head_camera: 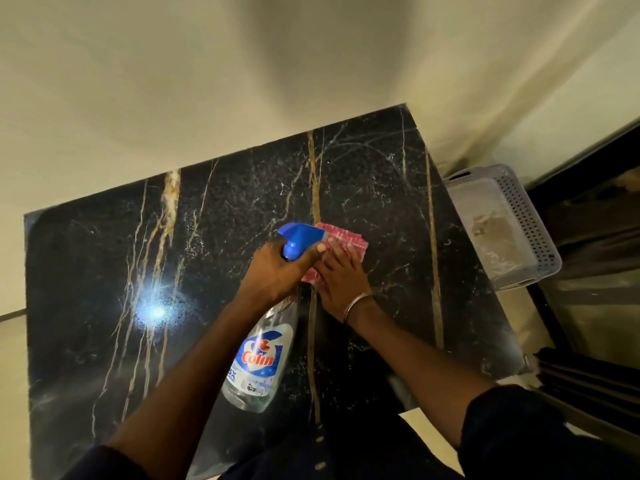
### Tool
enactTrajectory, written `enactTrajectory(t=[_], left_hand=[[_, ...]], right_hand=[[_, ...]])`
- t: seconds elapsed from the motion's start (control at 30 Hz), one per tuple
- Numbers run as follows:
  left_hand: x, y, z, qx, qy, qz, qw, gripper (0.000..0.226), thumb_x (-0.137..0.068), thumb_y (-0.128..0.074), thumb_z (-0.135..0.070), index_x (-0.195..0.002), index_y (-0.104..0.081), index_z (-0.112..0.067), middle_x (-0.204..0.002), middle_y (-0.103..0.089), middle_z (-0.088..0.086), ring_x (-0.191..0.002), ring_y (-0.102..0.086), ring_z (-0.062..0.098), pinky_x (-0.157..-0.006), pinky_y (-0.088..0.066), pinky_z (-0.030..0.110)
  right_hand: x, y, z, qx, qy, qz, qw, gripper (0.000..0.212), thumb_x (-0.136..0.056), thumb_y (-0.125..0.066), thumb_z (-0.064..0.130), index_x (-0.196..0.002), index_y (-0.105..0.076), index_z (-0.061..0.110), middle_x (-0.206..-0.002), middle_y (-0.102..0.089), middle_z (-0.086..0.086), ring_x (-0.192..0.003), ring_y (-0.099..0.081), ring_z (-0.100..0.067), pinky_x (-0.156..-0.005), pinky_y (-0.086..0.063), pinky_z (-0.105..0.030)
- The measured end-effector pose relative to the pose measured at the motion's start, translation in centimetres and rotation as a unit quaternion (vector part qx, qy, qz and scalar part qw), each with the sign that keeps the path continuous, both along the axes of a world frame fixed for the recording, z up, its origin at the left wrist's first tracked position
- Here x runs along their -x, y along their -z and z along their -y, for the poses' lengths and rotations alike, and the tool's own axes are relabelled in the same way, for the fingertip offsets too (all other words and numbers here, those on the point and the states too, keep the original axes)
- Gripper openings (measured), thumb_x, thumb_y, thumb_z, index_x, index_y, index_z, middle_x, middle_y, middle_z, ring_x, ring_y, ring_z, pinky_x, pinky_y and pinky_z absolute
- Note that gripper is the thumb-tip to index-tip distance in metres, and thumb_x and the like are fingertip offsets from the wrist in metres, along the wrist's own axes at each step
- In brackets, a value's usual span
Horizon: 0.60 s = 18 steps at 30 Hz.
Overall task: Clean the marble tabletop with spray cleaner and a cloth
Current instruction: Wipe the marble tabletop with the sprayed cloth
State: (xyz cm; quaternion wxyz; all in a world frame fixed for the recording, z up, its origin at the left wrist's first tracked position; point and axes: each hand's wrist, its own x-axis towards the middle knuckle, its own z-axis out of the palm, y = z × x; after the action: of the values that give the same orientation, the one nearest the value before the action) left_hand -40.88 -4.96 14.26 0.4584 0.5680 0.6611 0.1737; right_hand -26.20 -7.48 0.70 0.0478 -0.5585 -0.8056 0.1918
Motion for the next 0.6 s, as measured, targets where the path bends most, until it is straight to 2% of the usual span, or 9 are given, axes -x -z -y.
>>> enactTrajectory(t=[0.1,0.17,0.23,0.3,0.33,0.37,0.4,0.5,0.6], left_hand=[[0.2,-0.4,0.1,0.007,0.001,0.014,1.000,0.046,-0.082,-0.059,-0.060,-0.094,-0.066,-0.015,-0.080,-0.073,0.005,-0.072,-0.070,0.018,-0.069,-0.057,0.033],[0.2,-0.6,0.2,0.009,0.011,0.023,1.000,0.052,-0.079,-0.057,-0.064,-0.095,-0.066,-0.015,-0.081,-0.073,0.006,-0.073,-0.070,0.018,-0.070,-0.058,0.034],[-0.1,-0.7,0.2,0.006,0.020,0.029,0.999,0.051,-0.080,-0.057,-0.062,-0.094,-0.065,-0.014,-0.082,-0.072,0.008,-0.075,-0.070,0.021,-0.072,-0.058,0.038],[-0.6,-0.8,0.3,0.010,0.024,0.025,0.999,0.048,-0.082,-0.058,-0.060,-0.092,-0.064,-0.013,-0.082,-0.072,0.010,-0.075,-0.069,0.022,-0.072,-0.057,0.037],[-0.9,-0.8,0.3,0.010,0.027,0.023,0.999,0.045,-0.083,-0.059,-0.058,-0.091,-0.064,-0.014,-0.082,-0.072,0.010,-0.074,-0.069,0.022,-0.071,-0.057,0.036],[-1.1,-0.8,0.4,0.007,0.030,0.021,0.999,0.041,-0.085,-0.060,-0.056,-0.089,-0.064,-0.015,-0.080,-0.071,0.010,-0.072,-0.068,0.021,-0.069,-0.056,0.035],[-1.4,-1.0,0.4,0.001,0.036,0.016,0.999,0.039,-0.085,-0.060,-0.055,-0.087,-0.063,-0.017,-0.078,-0.070,0.009,-0.068,-0.066,0.019,-0.067,-0.055,0.034],[-2.3,-1.2,0.4,-0.023,0.055,-0.008,0.998,0.034,-0.085,-0.061,-0.056,-0.077,-0.058,-0.023,-0.067,-0.064,0.002,-0.056,-0.057,0.007,-0.057,-0.048,0.024],[-3.1,-1.4,0.4,-0.027,0.077,-0.009,0.997,0.034,-0.085,-0.062,-0.054,-0.069,-0.053,-0.026,-0.059,-0.056,-0.007,-0.047,-0.050,0.001,-0.050,-0.040,0.016]], right_hand=[[-1.4,-3.1,-0.6,0.131,0.130,-0.283,0.941,0.043,-0.101,-0.037,0.043,-0.135,-0.054,0.021,-0.134,-0.058,0.000,-0.129,-0.051,-0.017,-0.109,-0.041,-0.036],[-2.7,-5.6,-1.5,0.212,0.296,-0.418,0.832,0.034,-0.102,-0.046,0.039,-0.123,-0.061,0.017,-0.108,-0.065,0.004,-0.105,-0.064,-0.016,-0.077,-0.050,-0.017],[-4.9,-6.6,-2.5,0.270,0.420,-0.552,0.668,0.041,-0.103,-0.044,0.035,-0.124,-0.060,0.004,-0.095,-0.067,-0.006,-0.087,-0.069,-0.023,-0.064,-0.054,-0.020],[-7.5,-7.1,-2.8,0.306,0.457,-0.663,0.508,0.046,-0.102,-0.042,0.036,-0.124,-0.062,0.001,-0.095,-0.073,-0.012,-0.084,-0.070,-0.025,-0.092,-0.054,-0.038],[-8.7,-7.2,-2.6,0.308,0.459,-0.696,0.458,0.045,-0.101,-0.043,0.038,-0.116,-0.069,0.005,-0.097,-0.075,-0.014,-0.092,-0.067,-0.028,-0.109,-0.040,-0.048],[-9.8,-7.1,-2.2,0.296,0.471,-0.709,0.434,0.041,-0.097,-0.050,0.039,-0.106,-0.075,0.008,-0.101,-0.074,-0.015,-0.099,-0.065,-0.033,-0.115,-0.030,-0.054],[-10.6,-7.1,-1.7,0.294,0.466,-0.726,0.411,0.035,-0.087,-0.065,0.040,-0.103,-0.076,0.010,-0.107,-0.073,-0.017,-0.102,-0.065,-0.037,-0.110,-0.035,-0.058],[-12.1,-5.9,0.0,0.300,0.434,-0.770,0.358,0.067,-0.047,-0.091,0.033,-0.107,-0.075,0.006,-0.118,-0.068,-0.021,-0.101,-0.069,-0.040,-0.079,-0.057,-0.057],[-12.3,-5.6,0.7,0.295,0.446,-0.778,0.329,0.043,-0.063,-0.076,0.037,-0.096,-0.080,0.010,-0.112,-0.071,-0.019,-0.096,-0.070,-0.039,-0.073,-0.059,-0.054]])
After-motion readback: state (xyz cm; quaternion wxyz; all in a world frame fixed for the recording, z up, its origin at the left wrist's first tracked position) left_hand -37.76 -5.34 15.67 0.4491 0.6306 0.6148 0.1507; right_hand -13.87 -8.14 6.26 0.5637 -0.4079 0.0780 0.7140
